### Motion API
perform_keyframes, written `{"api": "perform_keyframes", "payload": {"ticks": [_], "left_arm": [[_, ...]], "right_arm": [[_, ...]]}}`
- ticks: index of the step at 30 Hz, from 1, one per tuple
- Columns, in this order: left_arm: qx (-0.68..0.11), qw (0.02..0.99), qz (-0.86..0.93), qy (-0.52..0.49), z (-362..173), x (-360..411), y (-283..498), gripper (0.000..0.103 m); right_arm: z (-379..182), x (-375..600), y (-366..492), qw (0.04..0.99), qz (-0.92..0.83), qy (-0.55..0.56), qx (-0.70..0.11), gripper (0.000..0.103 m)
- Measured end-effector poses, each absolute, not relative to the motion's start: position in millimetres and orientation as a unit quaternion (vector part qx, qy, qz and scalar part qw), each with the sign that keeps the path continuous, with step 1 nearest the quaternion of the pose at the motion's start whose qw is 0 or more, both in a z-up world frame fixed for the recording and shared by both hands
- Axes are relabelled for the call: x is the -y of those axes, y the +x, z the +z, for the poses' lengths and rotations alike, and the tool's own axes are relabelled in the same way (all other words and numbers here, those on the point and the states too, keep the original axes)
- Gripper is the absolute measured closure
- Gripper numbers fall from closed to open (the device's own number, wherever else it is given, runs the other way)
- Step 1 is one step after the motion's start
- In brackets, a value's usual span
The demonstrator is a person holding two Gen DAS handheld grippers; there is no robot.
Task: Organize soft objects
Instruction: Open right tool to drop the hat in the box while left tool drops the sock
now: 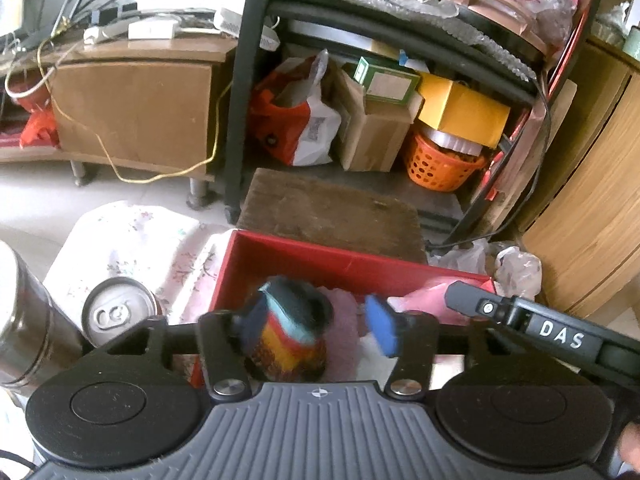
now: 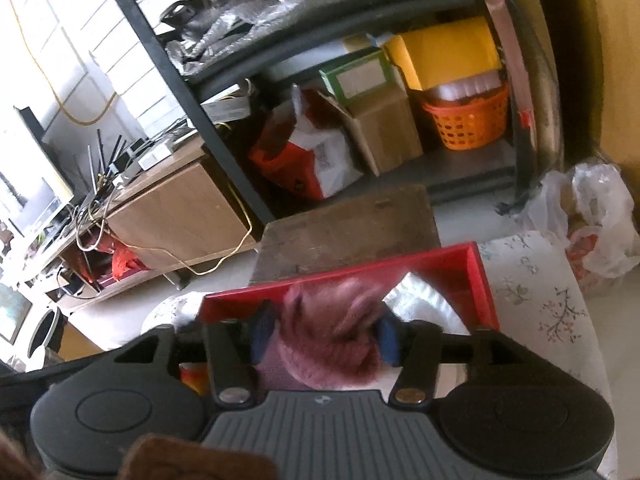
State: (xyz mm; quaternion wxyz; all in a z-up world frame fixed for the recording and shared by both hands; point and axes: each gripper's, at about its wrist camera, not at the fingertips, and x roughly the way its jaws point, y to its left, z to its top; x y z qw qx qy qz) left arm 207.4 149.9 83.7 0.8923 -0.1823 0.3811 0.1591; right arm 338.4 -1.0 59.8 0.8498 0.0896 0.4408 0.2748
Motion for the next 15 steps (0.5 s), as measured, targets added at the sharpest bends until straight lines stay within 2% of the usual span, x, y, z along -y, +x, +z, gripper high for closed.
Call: {"api": "perform_keyframes", "payload": {"ticks": [2,4,15], "left_arm": [[-0.377,0.895,0.160,-0.177,86.2,-148.0,205.7,0.027],[-0.375,0.897,0.159,-0.173,88.6,-146.5,205.0,0.026],[-0.377,0.901,0.152,-0.150,97.5,-133.4,196.3,0.022]], "right_arm": [[62.6,3.4,338.4,0.851,0.270,0.091,-0.441,0.063],[65.5,6.6,337.8,0.853,0.268,0.096,-0.438,0.058],[83.2,16.6,325.1,0.858,0.261,0.089,-0.433,0.055]]}}
